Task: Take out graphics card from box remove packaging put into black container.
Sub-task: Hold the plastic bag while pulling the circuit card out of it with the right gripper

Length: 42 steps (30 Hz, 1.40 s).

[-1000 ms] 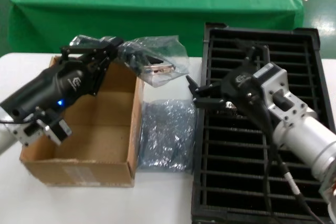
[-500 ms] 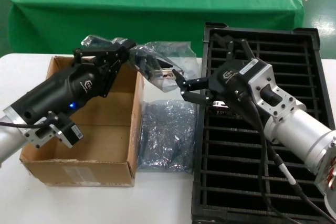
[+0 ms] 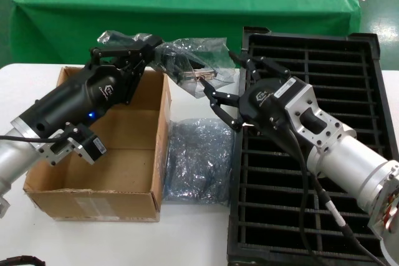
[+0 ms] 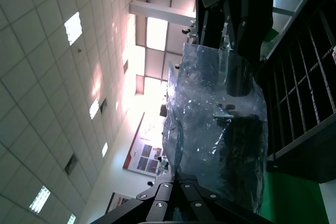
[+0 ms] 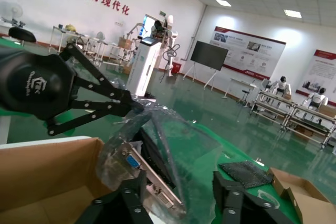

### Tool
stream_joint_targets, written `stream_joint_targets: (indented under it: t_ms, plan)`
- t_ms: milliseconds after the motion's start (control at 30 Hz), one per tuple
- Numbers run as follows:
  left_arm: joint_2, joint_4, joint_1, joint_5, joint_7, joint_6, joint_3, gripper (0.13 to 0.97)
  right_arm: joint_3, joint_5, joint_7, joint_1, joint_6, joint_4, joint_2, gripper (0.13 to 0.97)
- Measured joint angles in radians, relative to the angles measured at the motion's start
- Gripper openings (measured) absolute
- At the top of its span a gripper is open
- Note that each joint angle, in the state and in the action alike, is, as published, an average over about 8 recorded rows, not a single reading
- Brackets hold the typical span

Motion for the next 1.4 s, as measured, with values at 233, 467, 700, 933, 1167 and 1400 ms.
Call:
stream_joint_targets:
  t_ms: [233,467,700,933,1167,1400]
  plan:
    - [0.008,-0.005,-0.004,0.002,0.001,-0.006,0.002,0.139,0.001,-0.032,0.019,-0.015,-0.021,-0.011,-0.008,0.441]
    - [0.011,-0.031,0.0,0.001,-0.013,-0.009,0.004,0.139,0.0,-0.063,0.04,-0.021,-0.049,-0.025,-0.02,0.305]
    - [0.0,-0.063,0.018,-0.001,-0.033,0.011,0.011,0.139,-0.001,-0.08,0.051,-0.023,-0.068,-0.044,-0.031,0.195]
    - [-0.01,-0.081,0.033,-0.001,-0.038,0.03,0.018,0.139,-0.001,-0.092,0.065,-0.025,-0.073,-0.055,-0.032,0.167]
    - [-0.006,-0.072,0.031,0.002,-0.028,0.03,0.021,0.139,-0.001,-0.09,0.052,-0.027,-0.084,-0.059,-0.033,0.164]
    - [-0.001,-0.064,0.024,0.006,-0.02,0.022,0.023,0.139,-0.001,-0.08,0.026,-0.029,-0.09,-0.058,-0.035,0.216]
